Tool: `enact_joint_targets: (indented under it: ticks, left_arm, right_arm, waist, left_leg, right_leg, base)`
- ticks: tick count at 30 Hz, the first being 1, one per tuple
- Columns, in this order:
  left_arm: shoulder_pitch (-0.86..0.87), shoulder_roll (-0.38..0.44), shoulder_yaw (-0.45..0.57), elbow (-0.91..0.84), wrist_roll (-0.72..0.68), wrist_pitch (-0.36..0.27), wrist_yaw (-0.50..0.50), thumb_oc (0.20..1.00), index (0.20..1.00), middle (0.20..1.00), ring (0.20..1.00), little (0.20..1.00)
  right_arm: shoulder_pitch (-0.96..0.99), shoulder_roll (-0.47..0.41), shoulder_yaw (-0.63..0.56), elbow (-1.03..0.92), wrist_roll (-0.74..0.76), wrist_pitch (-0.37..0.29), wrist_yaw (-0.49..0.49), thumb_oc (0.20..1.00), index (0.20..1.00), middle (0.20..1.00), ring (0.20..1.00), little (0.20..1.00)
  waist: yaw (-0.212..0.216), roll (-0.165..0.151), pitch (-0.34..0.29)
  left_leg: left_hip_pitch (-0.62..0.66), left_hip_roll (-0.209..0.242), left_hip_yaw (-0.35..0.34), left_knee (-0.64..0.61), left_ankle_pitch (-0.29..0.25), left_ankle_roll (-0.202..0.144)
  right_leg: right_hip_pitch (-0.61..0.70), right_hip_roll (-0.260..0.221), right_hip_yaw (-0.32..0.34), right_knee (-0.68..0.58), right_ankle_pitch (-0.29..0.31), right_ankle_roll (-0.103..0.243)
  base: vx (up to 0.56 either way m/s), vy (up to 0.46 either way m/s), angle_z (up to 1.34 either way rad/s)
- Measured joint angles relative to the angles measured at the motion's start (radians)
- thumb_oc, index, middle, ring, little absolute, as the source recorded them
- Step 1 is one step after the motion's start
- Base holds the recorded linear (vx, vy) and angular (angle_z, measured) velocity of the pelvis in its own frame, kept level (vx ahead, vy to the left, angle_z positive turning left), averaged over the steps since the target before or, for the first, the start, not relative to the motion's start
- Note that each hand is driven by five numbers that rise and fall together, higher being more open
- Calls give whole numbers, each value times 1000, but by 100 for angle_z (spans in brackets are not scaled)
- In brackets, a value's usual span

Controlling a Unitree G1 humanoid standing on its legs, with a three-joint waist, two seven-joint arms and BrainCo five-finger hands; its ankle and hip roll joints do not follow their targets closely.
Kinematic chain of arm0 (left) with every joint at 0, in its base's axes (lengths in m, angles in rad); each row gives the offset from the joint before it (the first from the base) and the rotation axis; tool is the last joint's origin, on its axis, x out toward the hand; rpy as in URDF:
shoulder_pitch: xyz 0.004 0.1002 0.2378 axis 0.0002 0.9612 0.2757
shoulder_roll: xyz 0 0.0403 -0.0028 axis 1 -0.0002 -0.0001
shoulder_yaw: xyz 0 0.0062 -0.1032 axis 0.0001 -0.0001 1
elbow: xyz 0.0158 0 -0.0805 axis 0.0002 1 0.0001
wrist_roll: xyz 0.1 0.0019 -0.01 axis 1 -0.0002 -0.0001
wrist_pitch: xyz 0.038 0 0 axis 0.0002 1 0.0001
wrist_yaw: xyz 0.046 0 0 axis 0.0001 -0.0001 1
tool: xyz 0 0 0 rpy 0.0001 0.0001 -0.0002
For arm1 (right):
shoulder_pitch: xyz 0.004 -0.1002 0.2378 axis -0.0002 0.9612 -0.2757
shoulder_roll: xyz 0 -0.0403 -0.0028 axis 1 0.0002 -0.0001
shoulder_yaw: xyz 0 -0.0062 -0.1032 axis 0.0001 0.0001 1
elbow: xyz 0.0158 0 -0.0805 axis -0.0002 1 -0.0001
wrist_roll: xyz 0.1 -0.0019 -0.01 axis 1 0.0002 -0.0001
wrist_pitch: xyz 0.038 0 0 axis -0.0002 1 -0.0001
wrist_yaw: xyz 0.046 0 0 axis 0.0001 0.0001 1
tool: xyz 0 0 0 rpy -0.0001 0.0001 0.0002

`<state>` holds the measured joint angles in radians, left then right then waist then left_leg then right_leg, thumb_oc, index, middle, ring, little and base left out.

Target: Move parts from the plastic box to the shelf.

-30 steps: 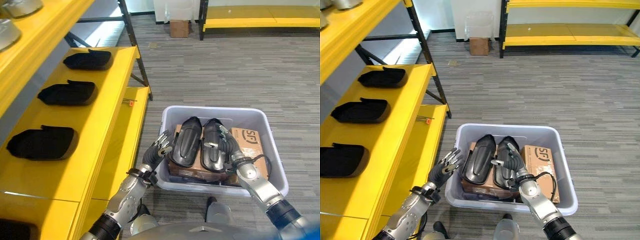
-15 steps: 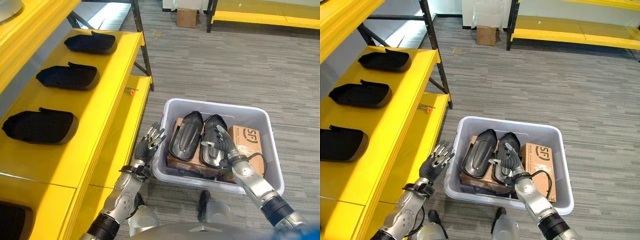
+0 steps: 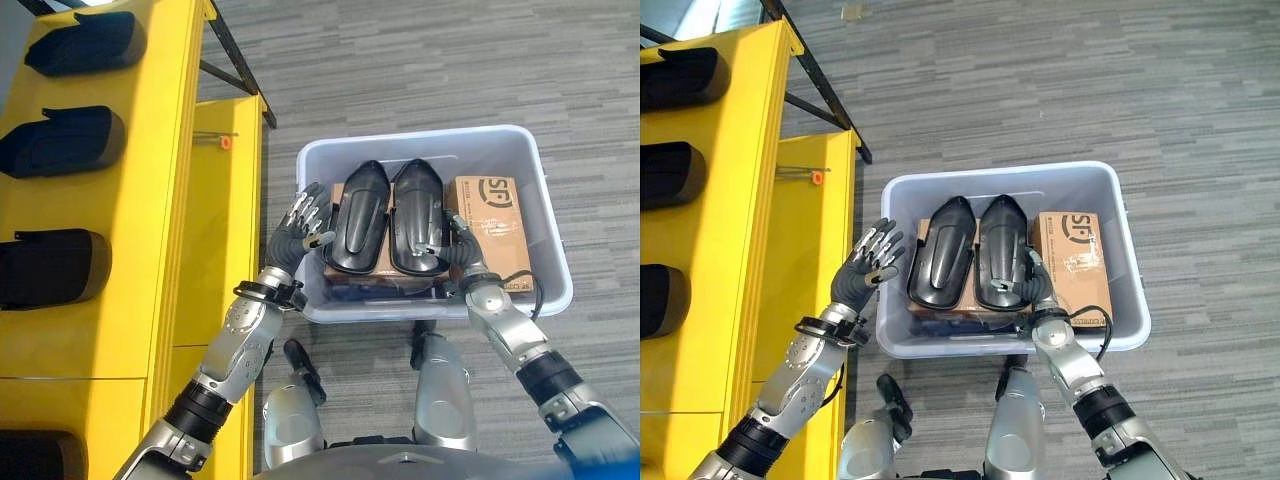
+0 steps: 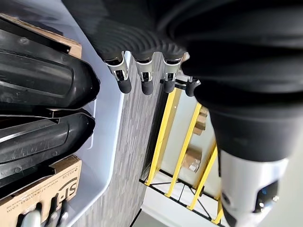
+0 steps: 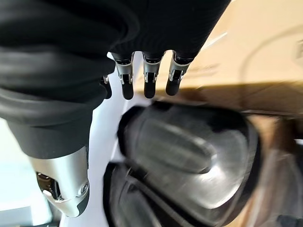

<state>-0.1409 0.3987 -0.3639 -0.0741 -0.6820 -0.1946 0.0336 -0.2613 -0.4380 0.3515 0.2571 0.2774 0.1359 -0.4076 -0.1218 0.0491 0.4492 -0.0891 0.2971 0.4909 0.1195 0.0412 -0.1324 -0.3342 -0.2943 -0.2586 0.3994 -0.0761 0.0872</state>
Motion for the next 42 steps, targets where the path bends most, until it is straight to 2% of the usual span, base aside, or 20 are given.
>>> enact_joint_targets:
  ticks: [4,5,12,18,22,42]
  left_arm:
    - [-7,1,-12,-22,8,-8,20,1000,1000,1000,1000,1000]
    - [-19,1,-18,-23,9,-11,24,1000,1000,1000,1000,1000]
    - [-144,0,-40,-41,49,-20,60,1000,1000,1000,1000,1000]
    - [-176,-2,-69,-60,85,-17,65,1000,1000,1000,1000,1000]
    - [-203,-4,-68,-64,86,-11,84,1000,1000,1000,1000,1000]
    - [-198,-20,-78,-63,87,-7,98,1000,1000,1000,1000,1000]
  right_arm:
    - [46,-1,-17,-18,13,-4,-7,1000,1000,1000,1000,1000]
    - [65,-2,-21,-27,13,-5,-7,1000,1000,1000,1000,1000]
    - [66,-5,-21,-44,13,-28,-7,1000,1000,1000,1000,1000]
    - [28,-4,-4,-41,13,-30,-12,1000,1000,1000,1000,1000]
    - [-23,-1,-3,-31,13,-34,-18,1000,1000,1000,1000,1000]
    - [-37,-2,-3,-30,13,-35,-20,1000,1000,1000,1000,1000]
  waist:
    - [-21,2,16]
    - [-35,2,22]
    - [-59,19,52]
    - [-69,28,63]
    - [-64,28,75]
    - [-74,28,86]
  left_leg:
    - [7,-4,22,-11,1,-2]
    - [8,-6,24,-10,2,-3]
    - [12,-19,51,-15,0,0]
    - [8,-22,51,-12,0,0]
    - [-35,-31,60,0,0,0]
    - [-29,-34,57,6,2,0]
  right_leg:
    - [-8,5,14,-9,6,2]
    - [-9,9,18,-9,7,1]
    - [-39,9,57,-8,14,6]
    - [-47,12,63,-5,15,5]
    - [-115,7,92,22,17,1]
    - [-107,3,99,11,38,0]
  base:
    - [-19,11,-11]
    - [-36,5,-8]
    - [-34,-9,-13]
    - [-19,-14,-2]
    - [-28,-19,-10]
    - [-1,0,0]
